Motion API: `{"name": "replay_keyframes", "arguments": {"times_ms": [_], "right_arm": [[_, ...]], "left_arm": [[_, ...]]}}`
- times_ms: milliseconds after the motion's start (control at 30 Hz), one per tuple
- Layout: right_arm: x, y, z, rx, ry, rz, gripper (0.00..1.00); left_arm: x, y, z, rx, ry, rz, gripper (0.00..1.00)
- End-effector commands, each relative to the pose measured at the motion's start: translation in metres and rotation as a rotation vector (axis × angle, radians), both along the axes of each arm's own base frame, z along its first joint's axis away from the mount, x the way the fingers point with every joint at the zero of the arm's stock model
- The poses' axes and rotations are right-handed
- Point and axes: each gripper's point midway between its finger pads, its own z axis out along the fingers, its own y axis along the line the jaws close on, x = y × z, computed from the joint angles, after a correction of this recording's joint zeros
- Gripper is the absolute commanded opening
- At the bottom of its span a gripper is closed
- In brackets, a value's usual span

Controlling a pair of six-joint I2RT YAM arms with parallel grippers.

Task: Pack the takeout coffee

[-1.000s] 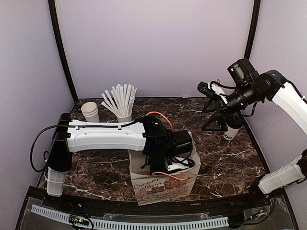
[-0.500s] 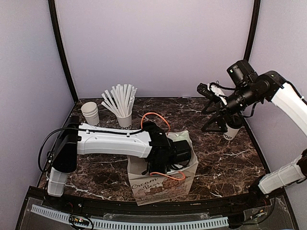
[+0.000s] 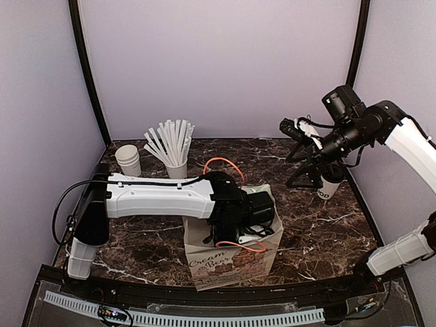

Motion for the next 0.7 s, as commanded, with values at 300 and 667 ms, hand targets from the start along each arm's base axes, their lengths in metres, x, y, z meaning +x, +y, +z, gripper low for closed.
{"name": "replay_keyframes", "arguments": {"times_ms": [300,667], "right_arm": [[0.001,0.000,0.002,-0.007,-0.030,0.040,0.99],[0.000,-0.008,0.000,0.000,0.000,0.025,0.99]], "left_arm": [[0.017,-0.006,0.096,-0.214,-0.106,0.007,0.51],[0.027,-0.017,0.210,-0.553,-0.235,0.008,0.52]]}}
